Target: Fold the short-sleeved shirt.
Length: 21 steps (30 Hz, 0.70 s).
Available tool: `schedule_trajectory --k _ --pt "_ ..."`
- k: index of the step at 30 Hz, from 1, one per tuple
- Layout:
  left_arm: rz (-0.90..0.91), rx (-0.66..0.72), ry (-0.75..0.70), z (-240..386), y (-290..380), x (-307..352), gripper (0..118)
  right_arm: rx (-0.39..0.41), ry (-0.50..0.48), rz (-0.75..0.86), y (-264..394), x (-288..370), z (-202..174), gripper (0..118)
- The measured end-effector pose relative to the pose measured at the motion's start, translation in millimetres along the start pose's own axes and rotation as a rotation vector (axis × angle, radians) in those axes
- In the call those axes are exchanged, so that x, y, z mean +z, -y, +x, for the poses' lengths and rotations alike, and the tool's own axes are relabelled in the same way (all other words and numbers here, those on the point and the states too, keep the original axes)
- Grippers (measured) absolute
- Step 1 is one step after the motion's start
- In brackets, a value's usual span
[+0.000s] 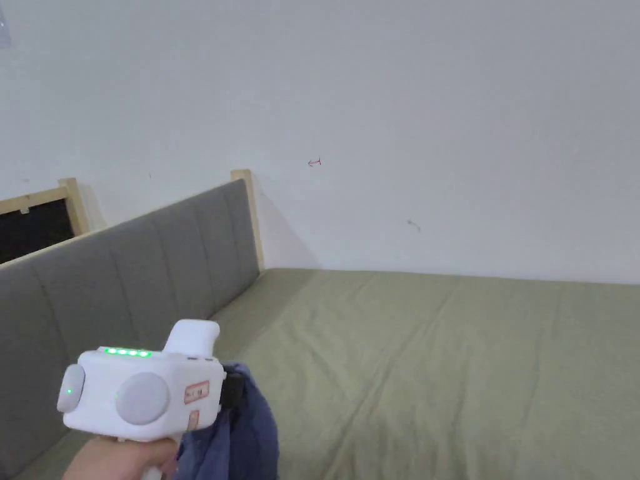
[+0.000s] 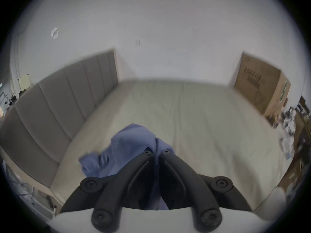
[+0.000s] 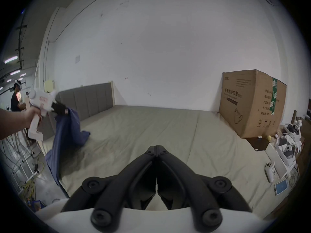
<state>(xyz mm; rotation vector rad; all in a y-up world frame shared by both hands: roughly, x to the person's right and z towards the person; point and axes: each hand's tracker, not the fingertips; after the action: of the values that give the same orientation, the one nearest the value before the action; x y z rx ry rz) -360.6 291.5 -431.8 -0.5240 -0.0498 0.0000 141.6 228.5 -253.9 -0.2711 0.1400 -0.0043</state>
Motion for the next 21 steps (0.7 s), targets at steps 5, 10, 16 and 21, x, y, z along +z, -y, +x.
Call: schedule_trajectory --k 5,10,16,21 --pt "0.276 -0.032 0.117 56.5 -92.4 86.0 3 -0.039 0.021 0.047 -12.0 25.1 10.6 0" --pt "0.398 -0.140 0.309 145.2 -146.2 139.5 3 -0.072 0.060 0.091 -22.7 52.4 30.4 0" --pt "0.460 -0.226 0.581 270.0 -150.9 142.1 3 -0.075 0.166 0.140 -29.9 83.6 64.7 0" --pt "0.244 -0.268 0.727 373.7 -99.1 72.4 3 -0.092 0.251 0.130 -22.9 95.8 96.1 0"
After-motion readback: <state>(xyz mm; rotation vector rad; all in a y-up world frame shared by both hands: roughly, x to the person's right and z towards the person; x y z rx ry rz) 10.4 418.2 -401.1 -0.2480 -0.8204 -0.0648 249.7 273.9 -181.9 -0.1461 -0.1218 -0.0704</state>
